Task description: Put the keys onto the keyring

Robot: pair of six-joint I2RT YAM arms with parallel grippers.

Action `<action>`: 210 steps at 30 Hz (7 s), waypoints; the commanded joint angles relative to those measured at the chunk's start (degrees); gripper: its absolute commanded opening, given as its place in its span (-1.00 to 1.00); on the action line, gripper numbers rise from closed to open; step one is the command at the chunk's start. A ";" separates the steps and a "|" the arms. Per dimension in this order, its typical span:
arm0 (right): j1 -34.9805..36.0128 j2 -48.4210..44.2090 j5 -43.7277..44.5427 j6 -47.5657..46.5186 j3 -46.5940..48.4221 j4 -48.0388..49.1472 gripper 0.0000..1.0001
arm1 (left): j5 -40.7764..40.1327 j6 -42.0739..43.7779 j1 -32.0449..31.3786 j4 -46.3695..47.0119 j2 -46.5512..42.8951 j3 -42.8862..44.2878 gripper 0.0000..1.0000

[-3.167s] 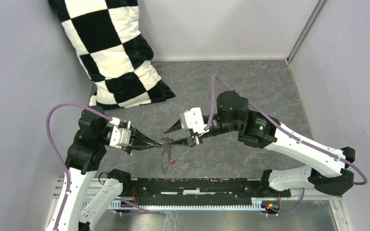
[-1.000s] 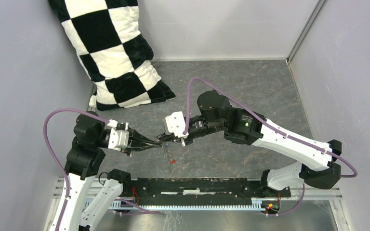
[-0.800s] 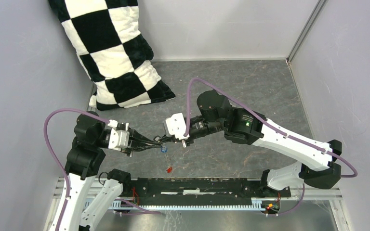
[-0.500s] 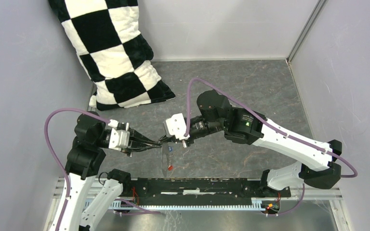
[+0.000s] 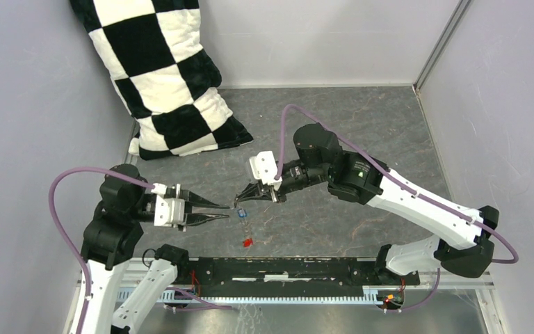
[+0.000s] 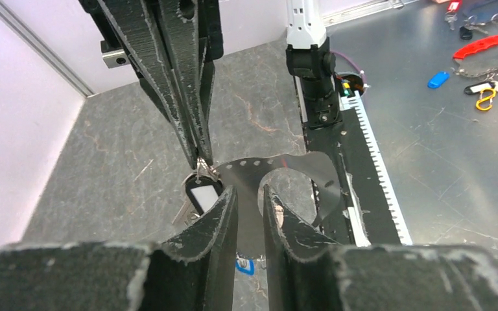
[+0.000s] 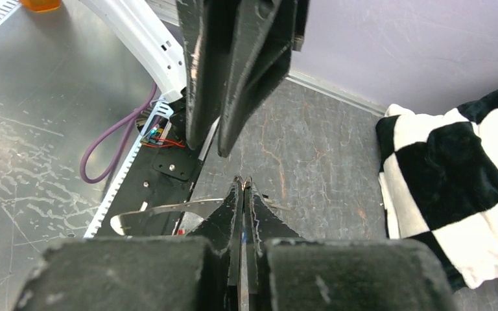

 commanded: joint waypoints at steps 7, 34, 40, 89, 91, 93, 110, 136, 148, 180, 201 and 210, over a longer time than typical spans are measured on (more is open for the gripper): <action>-0.68 -2.46 -3.84 4.07 -1.69 8.08 -0.99 | -4.08 4.57 -0.16 1.61 -0.74 -1.60 -0.26; -0.67 -1.69 -3.13 7.35 -3.31 13.94 -0.99 | -7.43 -4.19 -0.16 15.50 -3.24 -7.92 0.18; -0.65 -1.91 -3.39 8.34 -4.17 15.45 -0.99 | -11.88 -8.64 -0.16 24.46 -5.60 -10.75 0.14; -3.25 -7.35 3.16 13.65 -11.40 24.95 -0.99 | -9.85 19.95 -0.03 7.89 -15.97 -12.92 -0.91; -3.21 -7.36 2.84 14.76 -11.85 25.60 -0.99 | -8.55 20.59 0.10 7.60 -16.32 -13.42 -0.71; -3.26 -7.45 2.60 15.89 -12.55 28.55 -0.99 | -7.21 24.11 0.25 4.78 -16.15 -13.32 -0.49; -3.35 -7.87 1.15 19.62 -16.62 34.52 -0.99 | -10.86 20.38 0.54 1.93 -12.30 -7.10 -0.27; -3.31 -9.45 2.27 28.21 -26.29 52.41 -0.99 | -5.66 -9.61 0.56 13.50 0.82 -0.02 -0.29; -3.22 -10.05 6.41 30.88 -30.03 58.42 -0.99 | -3.07 -1.32 0.52 4.65 1.55 1.45 -0.46; 3.46 -8.42 16.88 27.58 -32.99 61.74 -0.99 | 1.25 -6.33 0.54 6.46 0.76 -0.22 -0.54; -2.47 1.01 1.35 7.88 3.44 1.06 -0.09 | -5.37 8.30 0.53 -2.88 1.87 1.01 -0.96; -1.14 8.03 1.77 3.68 13.02 -12.66 -0.19 | -7.70 13.83 0.45 -6.55 5.23 2.37 -0.95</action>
